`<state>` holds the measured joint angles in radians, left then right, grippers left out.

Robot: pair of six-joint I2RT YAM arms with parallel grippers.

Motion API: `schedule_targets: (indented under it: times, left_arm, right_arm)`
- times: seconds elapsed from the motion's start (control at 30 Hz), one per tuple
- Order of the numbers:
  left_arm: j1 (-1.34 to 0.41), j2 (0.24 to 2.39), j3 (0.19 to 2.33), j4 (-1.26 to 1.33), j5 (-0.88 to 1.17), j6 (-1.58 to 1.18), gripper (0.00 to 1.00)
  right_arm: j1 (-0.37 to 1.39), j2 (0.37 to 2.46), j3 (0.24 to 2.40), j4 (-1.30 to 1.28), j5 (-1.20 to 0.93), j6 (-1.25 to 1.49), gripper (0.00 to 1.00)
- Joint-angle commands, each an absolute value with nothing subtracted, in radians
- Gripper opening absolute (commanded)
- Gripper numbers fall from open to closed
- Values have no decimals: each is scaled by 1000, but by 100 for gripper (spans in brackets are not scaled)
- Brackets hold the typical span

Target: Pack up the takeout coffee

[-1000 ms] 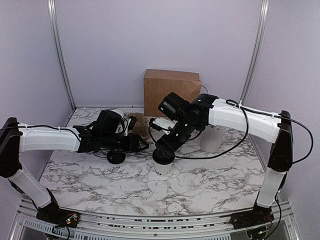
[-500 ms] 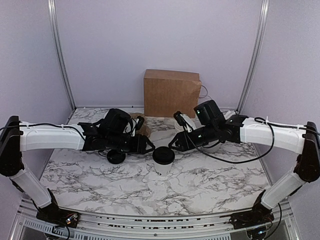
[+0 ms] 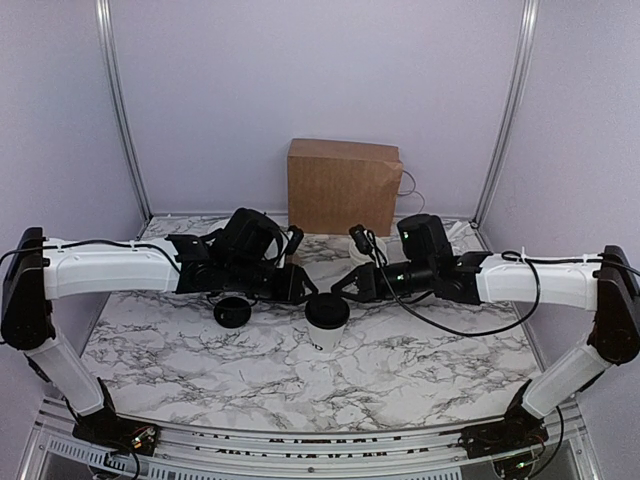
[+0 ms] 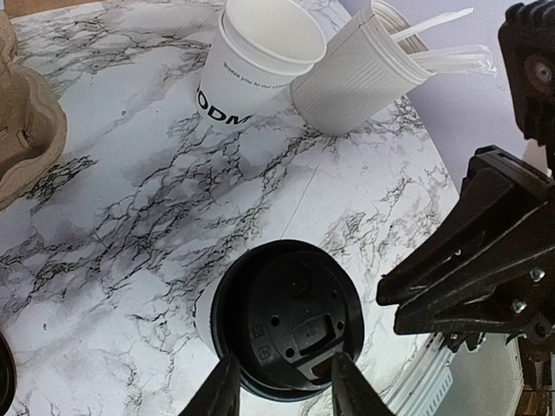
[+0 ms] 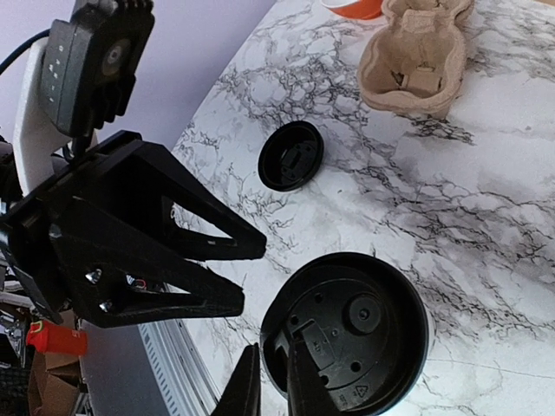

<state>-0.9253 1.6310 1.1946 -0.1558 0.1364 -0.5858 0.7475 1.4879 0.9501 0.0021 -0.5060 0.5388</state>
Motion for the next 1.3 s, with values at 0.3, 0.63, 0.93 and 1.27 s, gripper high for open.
schedule_targets:
  times: [0.3, 0.63, 0.93, 1.27]
  left_arm:
    - [-949, 1689, 1246, -182, 133, -578, 31]
    - [-950, 1690, 1242, -123, 174, -593, 30]
    - [-947, 1703, 1162, -18, 211, -608, 30]
    - [-935, 1690, 1060, 31, 209, -633, 29]
  right_arm:
    - [733, 1514, 854, 214, -556, 634, 6]
    - [733, 1558, 835, 259, -571, 657, 5]
    - [733, 1584, 822, 267, -573, 667, 5]
    - [733, 1596, 821, 245, -566, 668, 5]
